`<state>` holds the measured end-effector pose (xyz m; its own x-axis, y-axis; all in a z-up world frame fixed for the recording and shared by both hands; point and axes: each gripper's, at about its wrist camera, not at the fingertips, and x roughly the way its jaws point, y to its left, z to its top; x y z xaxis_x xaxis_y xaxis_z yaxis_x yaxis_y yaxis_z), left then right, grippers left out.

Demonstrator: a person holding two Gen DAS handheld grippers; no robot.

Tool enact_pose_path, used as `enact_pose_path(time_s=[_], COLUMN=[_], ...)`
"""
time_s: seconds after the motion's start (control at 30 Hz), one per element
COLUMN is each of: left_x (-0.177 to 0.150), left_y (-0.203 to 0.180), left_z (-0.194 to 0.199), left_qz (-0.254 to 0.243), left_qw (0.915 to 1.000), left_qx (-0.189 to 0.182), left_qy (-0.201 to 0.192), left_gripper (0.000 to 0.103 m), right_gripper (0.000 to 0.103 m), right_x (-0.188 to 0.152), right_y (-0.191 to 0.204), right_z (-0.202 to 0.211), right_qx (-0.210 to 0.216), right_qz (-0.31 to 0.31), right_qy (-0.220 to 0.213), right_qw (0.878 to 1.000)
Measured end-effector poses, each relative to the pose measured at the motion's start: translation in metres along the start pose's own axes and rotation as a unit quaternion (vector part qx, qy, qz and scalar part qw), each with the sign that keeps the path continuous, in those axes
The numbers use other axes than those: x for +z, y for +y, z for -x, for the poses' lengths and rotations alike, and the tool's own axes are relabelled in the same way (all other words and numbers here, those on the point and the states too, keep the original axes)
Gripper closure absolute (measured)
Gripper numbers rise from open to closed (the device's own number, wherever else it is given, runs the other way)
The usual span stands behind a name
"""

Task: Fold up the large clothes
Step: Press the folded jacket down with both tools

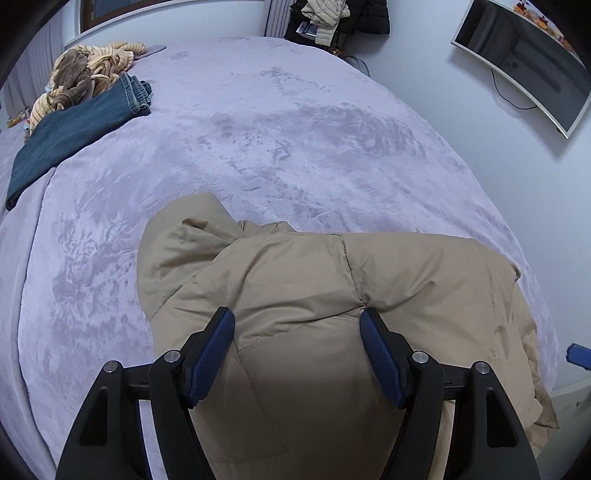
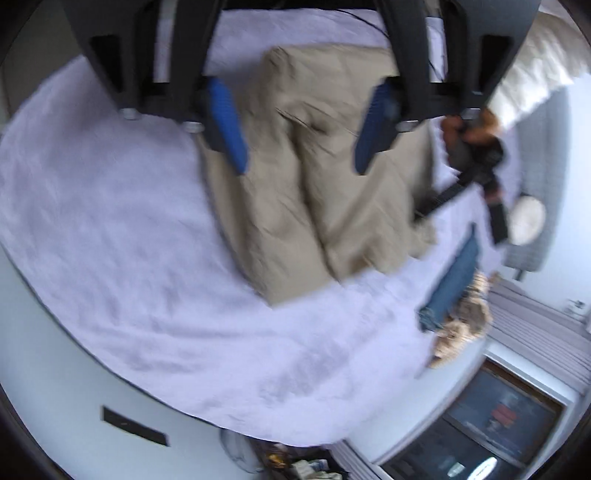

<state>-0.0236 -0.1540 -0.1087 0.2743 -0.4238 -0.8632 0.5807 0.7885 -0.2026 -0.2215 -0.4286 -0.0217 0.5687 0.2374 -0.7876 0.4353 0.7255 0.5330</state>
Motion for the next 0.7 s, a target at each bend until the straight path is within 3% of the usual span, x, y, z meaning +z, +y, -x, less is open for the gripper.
enact_pose_path(time_s=[0.1, 0.23, 0.27, 0.3, 0.47, 0.6, 0.7], left_x=[0.000, 0.005, 0.007, 0.009, 0.019, 0.020, 0.017], left_y=[0.002, 0.001, -0.003, -0.007, -0.048, -0.066, -0.062], left_z=[0.001, -0.001, -0.002, -0.004, -0.020, -0.038, -0.043], left_qz=[0.004, 0.011, 0.010, 0.007, -0.024, -0.044, -0.043], left_qw=[1.0000, 0.9999, 0.9999, 0.9998, 0.9996, 0.9985, 0.9984], left_qx=[-0.002, 0.002, 0.009, 0.014, 0.011, 0.027, 0.032], left_qy=[0.002, 0.008, 0.008, 0.007, 0.010, 0.017, 0.019], left_gripper=[0.032, 0.032, 0.032, 0.032, 0.032, 0.027, 0.026], right_gripper=[0.027, 0.032, 0.067, 0.094, 0.096, 0.096, 0.097], right_x=[0.026, 0.052, 0.055, 0.057, 0.059, 0.059, 0.062], right_y=[-0.003, -0.004, 0.001, 0.004, -0.008, -0.040, -0.049], right_z=[-0.046, -0.107, -0.113, -0.118, -0.116, -0.122, -0.132], right_qx=[0.052, 0.082, 0.066, 0.045, -0.075, -0.097, -0.083], right_qz=[-0.031, -0.081, -0.072, -0.059, 0.012, 0.012, -0.002], right_qy=[0.044, 0.085, 0.084, 0.083, 0.061, 0.055, 0.061], right_qw=[0.997, 0.990, 0.992, 0.994, 0.995, 0.994, 0.995])
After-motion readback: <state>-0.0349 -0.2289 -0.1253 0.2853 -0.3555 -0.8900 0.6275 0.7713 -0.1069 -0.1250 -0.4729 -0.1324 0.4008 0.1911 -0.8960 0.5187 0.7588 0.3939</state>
